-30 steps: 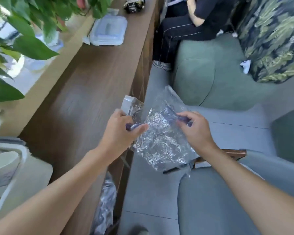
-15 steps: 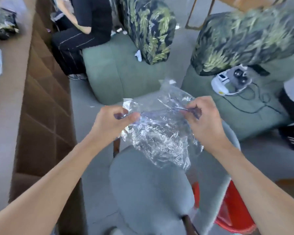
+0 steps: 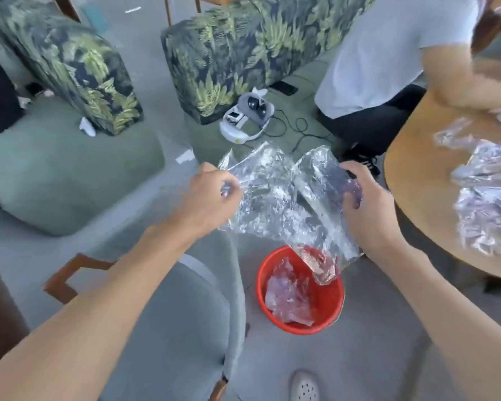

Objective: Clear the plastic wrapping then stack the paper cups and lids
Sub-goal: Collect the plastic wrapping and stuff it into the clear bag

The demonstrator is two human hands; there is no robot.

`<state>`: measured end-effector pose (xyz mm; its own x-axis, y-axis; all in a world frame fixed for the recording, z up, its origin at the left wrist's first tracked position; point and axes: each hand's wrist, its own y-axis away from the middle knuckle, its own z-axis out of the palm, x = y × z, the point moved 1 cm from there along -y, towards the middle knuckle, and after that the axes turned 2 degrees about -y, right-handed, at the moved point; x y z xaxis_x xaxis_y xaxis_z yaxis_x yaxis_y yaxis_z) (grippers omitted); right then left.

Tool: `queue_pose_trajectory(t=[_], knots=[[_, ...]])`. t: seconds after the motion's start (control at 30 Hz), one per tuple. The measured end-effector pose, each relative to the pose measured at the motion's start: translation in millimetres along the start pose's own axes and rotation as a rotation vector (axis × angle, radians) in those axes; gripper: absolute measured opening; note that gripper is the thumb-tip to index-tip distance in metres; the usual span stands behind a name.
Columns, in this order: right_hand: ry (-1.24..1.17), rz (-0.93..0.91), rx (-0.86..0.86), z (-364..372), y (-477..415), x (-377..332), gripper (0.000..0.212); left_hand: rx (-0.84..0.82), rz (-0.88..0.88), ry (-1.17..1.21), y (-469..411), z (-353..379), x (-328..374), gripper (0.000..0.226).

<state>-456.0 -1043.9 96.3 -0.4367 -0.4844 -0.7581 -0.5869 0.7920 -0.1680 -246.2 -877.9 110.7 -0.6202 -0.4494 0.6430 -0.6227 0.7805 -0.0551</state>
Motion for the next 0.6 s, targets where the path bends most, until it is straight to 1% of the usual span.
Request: queue_pose_trajectory(t=[0.03,0.07,0.13,0.2,0.27,0.3,0.33,0.37,0.4,0.43,0.5,0.57,0.6], knots=[[0.007,-0.008,-0.008,-1,1,3,0.053,-0.006,0.003,0.004,-1,6,1,0.011],[0.023,-0.007,-0.017,-4,2,9,0.052,-0.025,0.008,0.001,-2,16,5,0.019],[0.069,0.035,0.000,-22,3,42,0.046,-0.034,-0.015,-0.004,-8,56,29,0.027],[0.077,0.114,0.007,-33,8,83,0.041,-0.017,-0.038,-0.005,-13,100,46,0.026],[0.069,0.182,-0.015,-35,14,121,0.036,-0.036,-0.066,0.031,-15,147,47,0.016],[0.067,0.207,-0.043,-33,16,140,0.035,-0.061,-0.086,0.039,-15,169,44,0.028],[0.066,0.230,-0.080,-29,19,159,0.036,-0.090,-0.106,0.037,-13,191,41,0.051],[0.068,0.252,-0.122,-22,23,179,0.042,-0.123,-0.130,0.039,-10,214,35,0.070],[0.072,0.268,-0.167,-15,26,197,0.051,-0.139,-0.149,0.024,-7,235,26,0.077],[0.069,0.279,-0.216,-6,31,214,0.061,-0.145,-0.164,0.005,-4,258,15,0.075],[0.041,0.328,-0.311,15,39,247,0.076,-0.123,-0.201,-0.016,3,301,-11,0.063],[0.017,0.398,-0.393,40,49,281,0.083,-0.117,-0.237,-0.017,11,340,-37,0.057],[0.024,0.423,-0.415,54,54,298,0.084,-0.109,-0.227,-0.019,15,359,-50,0.056]])
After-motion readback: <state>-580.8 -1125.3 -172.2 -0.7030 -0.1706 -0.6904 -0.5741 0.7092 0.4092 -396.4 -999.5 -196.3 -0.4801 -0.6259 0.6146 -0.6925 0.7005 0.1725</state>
